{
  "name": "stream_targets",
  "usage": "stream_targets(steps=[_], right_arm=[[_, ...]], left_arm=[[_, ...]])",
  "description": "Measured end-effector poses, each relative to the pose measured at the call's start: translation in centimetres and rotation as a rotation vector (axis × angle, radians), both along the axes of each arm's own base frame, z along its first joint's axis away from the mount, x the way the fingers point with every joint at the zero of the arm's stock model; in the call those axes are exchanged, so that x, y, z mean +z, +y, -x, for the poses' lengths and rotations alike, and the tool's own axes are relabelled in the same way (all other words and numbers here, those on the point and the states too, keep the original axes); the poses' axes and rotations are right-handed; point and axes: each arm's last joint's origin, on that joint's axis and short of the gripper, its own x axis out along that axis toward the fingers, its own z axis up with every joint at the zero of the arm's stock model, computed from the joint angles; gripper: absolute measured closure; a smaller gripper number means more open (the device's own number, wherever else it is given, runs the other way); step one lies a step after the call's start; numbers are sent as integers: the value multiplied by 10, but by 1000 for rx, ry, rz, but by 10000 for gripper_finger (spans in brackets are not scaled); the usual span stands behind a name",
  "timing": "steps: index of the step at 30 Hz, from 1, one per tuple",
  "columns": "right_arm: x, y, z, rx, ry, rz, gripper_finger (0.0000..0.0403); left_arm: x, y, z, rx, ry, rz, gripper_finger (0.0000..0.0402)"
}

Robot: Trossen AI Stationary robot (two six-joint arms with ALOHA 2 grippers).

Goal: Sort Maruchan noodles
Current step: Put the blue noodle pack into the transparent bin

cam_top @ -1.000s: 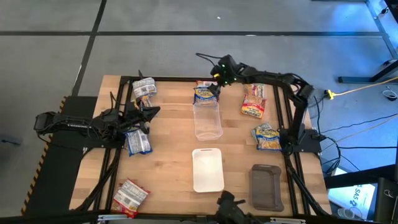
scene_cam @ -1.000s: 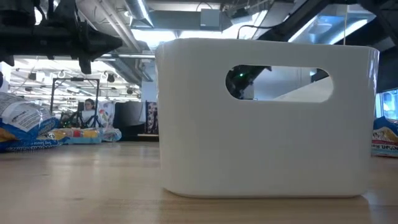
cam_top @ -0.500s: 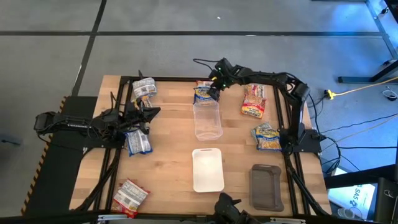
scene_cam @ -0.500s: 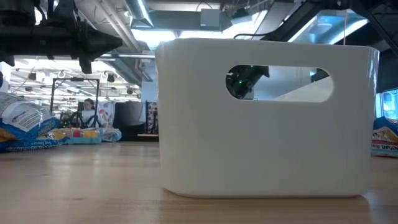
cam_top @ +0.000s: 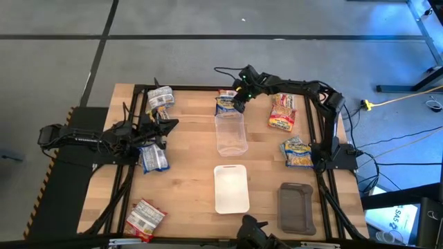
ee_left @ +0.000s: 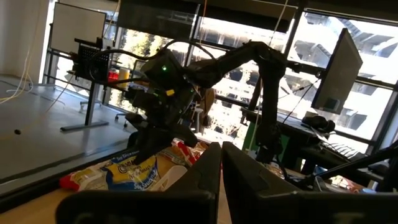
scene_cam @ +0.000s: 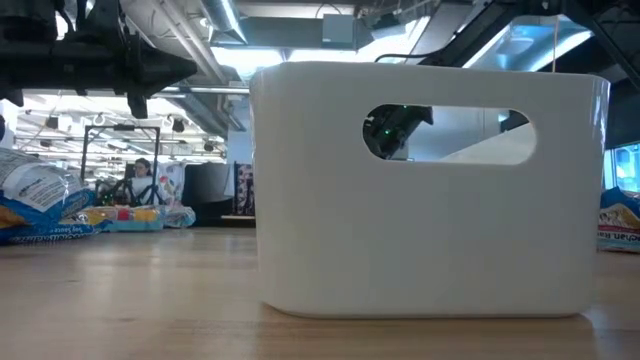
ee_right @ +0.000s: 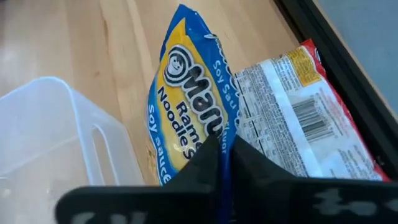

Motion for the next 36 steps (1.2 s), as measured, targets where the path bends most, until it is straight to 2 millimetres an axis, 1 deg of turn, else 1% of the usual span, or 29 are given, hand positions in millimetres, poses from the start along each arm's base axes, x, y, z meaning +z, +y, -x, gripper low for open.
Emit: stream_targets(steps=[3,6,15,17,20,24,26,28,32,36], right_arm=[[1,0,-1,11,-12,5,394],[8,4,-1,47,-34,28,401],[63,30,0,126,-141,162,403],[71,33,3,131,-153,170,403],[72,36,6,120,-123,147,402],[65,37,12,68,-11,145,396],[62,37,17,52,47,128,380],[59,40,20,78,78,89,352],[53,50,25,187,133,11,280],[51,52,29,201,186,6,205]], left_arm=[[0,0,0,-1,0,0,392],[0,0,0,-1,-1,0,392],[0,0,0,0,-2,-3,392],[0,0,0,7,-1,-2,392],[0,0,0,16,8,-21,392],[0,0,0,17,13,-23,392],[-1,0,0,17,19,-23,392],[-1,0,0,17,24,-22,392],[-2,0,0,17,37,-21,392],[-3,0,-1,17,48,-20,392]])
